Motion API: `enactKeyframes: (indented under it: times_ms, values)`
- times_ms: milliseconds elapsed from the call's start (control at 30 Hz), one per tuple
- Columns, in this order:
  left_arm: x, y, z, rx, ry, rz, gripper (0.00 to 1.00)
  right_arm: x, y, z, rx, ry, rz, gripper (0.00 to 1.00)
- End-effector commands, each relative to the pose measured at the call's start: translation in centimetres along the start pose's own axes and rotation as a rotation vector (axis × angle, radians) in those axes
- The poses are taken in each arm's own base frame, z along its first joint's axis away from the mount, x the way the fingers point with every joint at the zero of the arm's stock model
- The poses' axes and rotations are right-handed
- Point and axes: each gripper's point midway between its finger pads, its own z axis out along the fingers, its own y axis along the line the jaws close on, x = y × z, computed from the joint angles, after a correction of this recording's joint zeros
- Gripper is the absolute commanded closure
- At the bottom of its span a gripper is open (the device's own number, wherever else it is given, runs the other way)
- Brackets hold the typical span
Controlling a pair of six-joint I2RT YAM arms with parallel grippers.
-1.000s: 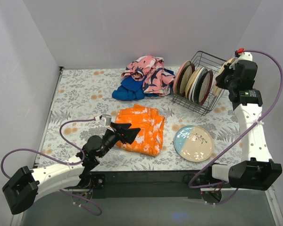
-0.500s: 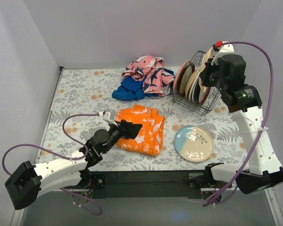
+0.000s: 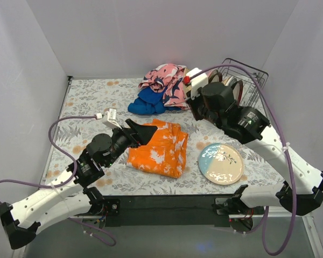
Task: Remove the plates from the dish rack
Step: Place the plate at the center of the board.
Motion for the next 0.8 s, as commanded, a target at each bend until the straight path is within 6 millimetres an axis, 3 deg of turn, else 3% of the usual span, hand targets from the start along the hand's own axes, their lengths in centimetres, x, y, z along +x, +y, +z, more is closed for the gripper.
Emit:
enactKeyframes:
  times_ms: [0, 67, 133, 167, 200, 267, 300, 367, 400, 433, 500, 533, 600, 767]
  values:
    - [2.4, 1.1, -2.6, -0.087, 0.194, 0.005, 0.18, -4.3, 0.7, -3.1, 0.035, -0.232, -0.145, 0.99]
    - [2.4, 0.7, -3.8, -0.060, 0.208, -0.033, 0.18, -3.6, 2.3, -3.1, 0.021, -0.236, -0.191, 0.99]
    - [2.5, 0.7, -4.6, -0.062, 0.225, -0.047, 0.18, -1.6, 3.3, -2.5, 0.024, -0.210, -0.268, 0.99]
    - [1.7, 0.0, -5.0, -0.052, 0.213, -0.066, 0.18, -1.1, 4.4, -2.7, 0.005, -0.217, -0.298, 0.99]
    - [1.6, -0.1, -5.3, -0.058, 0.218, -0.070, 0.18, 0.8, 4.7, -2.4, 0.008, -0.199, -0.334, 0.99]
    - [1.0, -0.3, -6.0, -0.059, 0.210, -0.085, 0.18, 0.9, 5.9, -3.4, -0.016, -0.262, -0.382, 0.99]
    - [0.9, -0.2, -6.2, -0.067, 0.208, -0.086, 0.18, 3.0, 7.0, -2.8, -0.041, -0.248, -0.439, 0.99]
    - [0.6, 0.0, -6.5, -0.082, 0.195, -0.091, 0.18, 3.0, 8.8, -4.0, -0.066, -0.324, -0.483, 0.99]
    - [0.8, 0.4, -6.6, -0.091, 0.198, -0.103, 0.18, 3.4, 8.4, -4.1, -0.019, -0.314, -0.499, 0.99]
    - [1.0, 0.5, -6.7, -0.090, 0.201, -0.112, 0.18, 4.8, 9.5, -4.2, -0.031, -0.308, -0.538, 0.99]
    - [1.9, 0.5, -6.9, -0.055, 0.217, -0.152, 0.17, 5.2, 10.1, -4.5, -0.016, -0.333, -0.569, 0.99]
    - [2.3, 0.4, -6.9, -0.042, 0.226, -0.163, 0.17, 6.8, 11.7, -4.5, -0.050, -0.339, -0.617, 0.99]
    - [2.8, 0.1, -6.9, -0.020, 0.250, -0.173, 0.16, 6.7, 12.3, -4.9, -0.015, -0.390, -0.644, 0.99]
    - [3.9, 2.1, -6.7, -0.098, 0.272, -0.156, 0.16, 10.1, 14.9, -5.1, 0.013, -0.396, -0.807, 0.99]
